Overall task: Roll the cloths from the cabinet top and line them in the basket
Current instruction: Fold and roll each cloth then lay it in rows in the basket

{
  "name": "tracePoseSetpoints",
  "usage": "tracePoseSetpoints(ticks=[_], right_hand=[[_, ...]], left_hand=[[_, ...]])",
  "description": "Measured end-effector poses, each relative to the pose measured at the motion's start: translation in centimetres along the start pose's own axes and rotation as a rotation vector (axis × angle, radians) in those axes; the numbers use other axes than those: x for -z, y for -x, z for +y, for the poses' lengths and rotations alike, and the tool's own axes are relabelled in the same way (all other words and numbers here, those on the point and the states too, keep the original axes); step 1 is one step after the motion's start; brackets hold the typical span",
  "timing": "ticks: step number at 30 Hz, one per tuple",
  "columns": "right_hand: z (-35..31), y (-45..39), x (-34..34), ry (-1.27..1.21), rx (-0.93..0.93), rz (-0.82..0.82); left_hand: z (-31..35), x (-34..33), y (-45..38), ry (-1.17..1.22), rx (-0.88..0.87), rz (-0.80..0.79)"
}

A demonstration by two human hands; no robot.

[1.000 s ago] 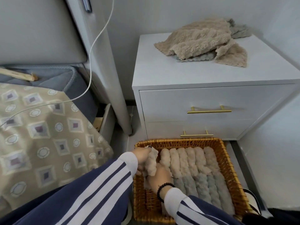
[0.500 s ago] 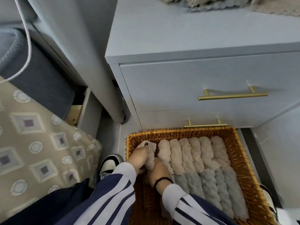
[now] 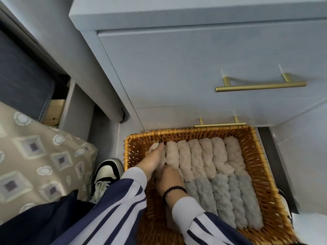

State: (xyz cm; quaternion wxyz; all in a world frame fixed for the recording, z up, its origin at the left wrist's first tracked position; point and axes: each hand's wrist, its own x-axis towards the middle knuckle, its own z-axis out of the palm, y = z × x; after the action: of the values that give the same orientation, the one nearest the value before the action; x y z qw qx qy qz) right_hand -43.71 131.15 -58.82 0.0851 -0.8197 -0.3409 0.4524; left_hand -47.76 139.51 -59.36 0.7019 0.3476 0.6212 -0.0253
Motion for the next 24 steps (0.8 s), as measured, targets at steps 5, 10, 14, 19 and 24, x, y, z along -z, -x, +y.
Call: tracePoseSetpoints(ticks=[5,10,14,19,24], right_hand=[[0.6,-0.4,1.7,0.039,0.018,0.135],[2.3,-1.5,1.6,-0.109,0.051,0.107],[3.1,-2.3,1.7,-0.195,0.061,0.051],[3.5,-1.6,2.9,-0.283,0.059,0.024],[3.7,-0.1,4.3,-0.338,0.033,0.039]], left_hand=[[0.3,-0.3,-0.1,0.023,-0.041,-0.080],[-0.7,-0.2,-0.9,0.032,-0.045,-0.033],[-0.7,0.0,-1.8,0.051,-0.019,0.036],[0.0,-0.2,-0.4,-0.074,-0.066,0.226],[0.5,0.5,2.4,-0.175,-0.119,0.214]])
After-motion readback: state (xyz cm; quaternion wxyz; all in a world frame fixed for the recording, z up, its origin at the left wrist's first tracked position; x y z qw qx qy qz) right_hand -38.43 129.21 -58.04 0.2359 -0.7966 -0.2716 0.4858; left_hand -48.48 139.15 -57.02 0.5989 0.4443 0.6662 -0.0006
